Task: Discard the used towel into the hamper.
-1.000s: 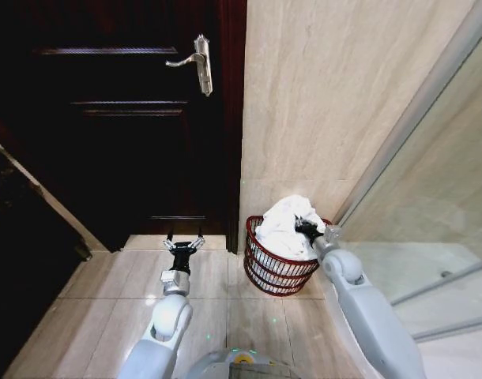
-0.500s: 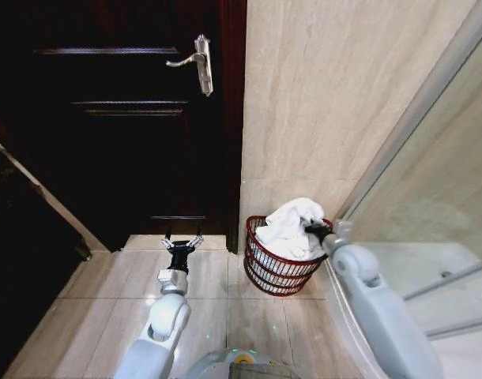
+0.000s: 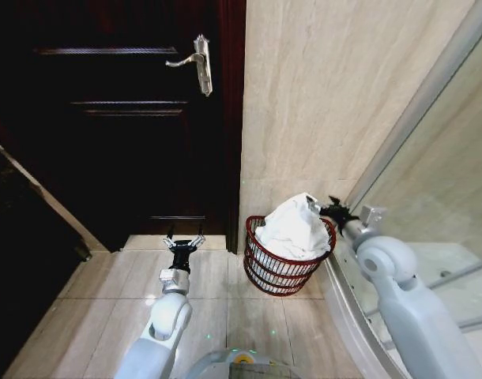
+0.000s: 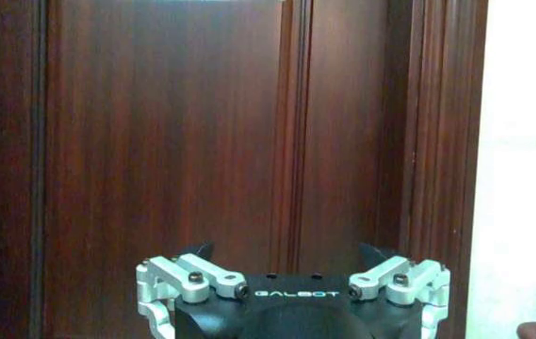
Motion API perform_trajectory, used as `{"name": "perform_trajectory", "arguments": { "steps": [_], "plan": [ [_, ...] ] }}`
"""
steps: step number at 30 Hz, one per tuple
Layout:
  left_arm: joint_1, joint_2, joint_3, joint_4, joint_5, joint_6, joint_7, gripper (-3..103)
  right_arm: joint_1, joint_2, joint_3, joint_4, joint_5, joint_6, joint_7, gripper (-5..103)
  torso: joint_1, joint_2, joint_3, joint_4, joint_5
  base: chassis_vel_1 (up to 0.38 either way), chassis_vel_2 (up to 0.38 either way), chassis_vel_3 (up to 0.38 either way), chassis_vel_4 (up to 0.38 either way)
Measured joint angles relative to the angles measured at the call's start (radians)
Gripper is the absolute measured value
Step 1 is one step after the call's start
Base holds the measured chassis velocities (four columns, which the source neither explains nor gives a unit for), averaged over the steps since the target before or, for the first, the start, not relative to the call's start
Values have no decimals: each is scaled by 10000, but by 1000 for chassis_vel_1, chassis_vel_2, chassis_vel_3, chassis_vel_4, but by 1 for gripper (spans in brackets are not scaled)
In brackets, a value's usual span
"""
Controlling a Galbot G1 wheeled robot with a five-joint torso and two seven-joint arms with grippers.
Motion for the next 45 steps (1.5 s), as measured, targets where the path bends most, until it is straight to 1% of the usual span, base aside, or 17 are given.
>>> {"name": "perform_trajectory", "arguments": {
  "steps": [6, 7, 8, 10, 11, 13, 14, 15, 16, 17, 18, 19, 20, 25, 31, 36, 45],
  "plan": [
    [175, -8, -248, -138, 43, -17, 5, 100, 1635, 390, -945, -2271, -267, 223, -404, 100, 1, 0, 0, -1, -3, 0, 0, 0, 0],
    [191, 1, -327, -145, 42, -25, 7, 100, 1772, 459, -1117, -2645, -308, 221, -466, 100, -5, 2, -5, -40, -9, 0, 0, 0, 0],
    [193, -3, -356, -162, 42, -36, 8, 100, 1831, 494, -1179, -2804, -319, 214, -502, 100, -7, 2, -6, -40, -14, 0, 0, 0, 0],
    [264, -7, -537, -241, -9, -62, 16, 100, 1989, 717, -1469, -3470, -467, 99, -583, 100, -2, -1, 2, 2, 4, -12, -78, -114, 4],
    [264, -7, -537, -241, -9, -62, 16, 100, 1989, 717, -1469, -3470, -467, 99, -583, 100, -2, -1, 2, 2, 4, -12, -49, -90, 4],
    [279, 6, -648, -336, -103, 7, 16, 100, 1630, 849, -1533, -3168, -764, -79, -76, 100, 1, 0, 2, 22, 0, 12, 12, -13, 35],
    [219, 65, -615, -352, -231, 145, 2, 100, 1248, 843, -1689, -2631, -1008, -117, 589, 100, 2, -1, 3, 25, 0, 22, 73, 75, 57],
    [104, 62, -576, -311, -291, 217, -32, 100, 852, 839, -1788, -1923, -857, -254, 1253, 100, 5, -2, 5, 22, 4, 13, 113, 75, -8],
    [104, 62, -576, -311, -291, 217, -32, 100, 852, 839, -1788, -1923, -857, -254, 1253, 100, 5, -2, 5, 22, 4, 13, 113, 75, -8],
    [-50, 57, -550, -263, -336, 260, -85, 100, 486, 807, -1813, -1173, -505, -818, 1873, 100, 6, -2, 5, 14, -2, 13, 38, 61, -8],
    [-149, 110, -510, -259, -396, 299, -132, 100, 140, 767, -1755, -654, -246, -1073, 2091, 100, 4, -1, 1, 8, -19, -12, 38, 61, -48],
    [-178, 199, -480, -296, -442, 332, -147, 100, -209, 678, -1648, -396, -386, -1122, 1905, 100, 3, -1, 0, -6, -9, 0, 0, 0, 0],
    [-169, 237, -469, -352, -453, 354, -124, 100, -311, 662, -1552, -449, -690, -1045, 1588, 100, 4, -2, 2, -7, 3, 0, 0, 0, 0],
    [-94, 205, -490, -499, -492, 409, -119, 100, 17, 761, -1564, -917, -993, -785, 1482, 100, 1, -2, 0, 2, 0, 0, 0, 0, 0],
    [209, 317, -657, -641, -456, 386, -118, 100, 525, 927, -1759, -1942, -1580, -73, 767, 100, 1, -2, 1, 5, -4, 0, 0, 0, 0],
    [235, 307, -691, -671, -454, 374, -117, 100, 535, 967, -1772, -2565, -1650, -6, 280, 100, 1, -2, 0, 0, -3, 0, 0, 0, 0],
    [370, 301, -685, -747, -352, 263, -81, 100, 234, 940, -1755, -2750, -1040, -1249, -61, 100, 0, -1, -2, 1, -4, 0, 0, 0, 0]
  ]
}}
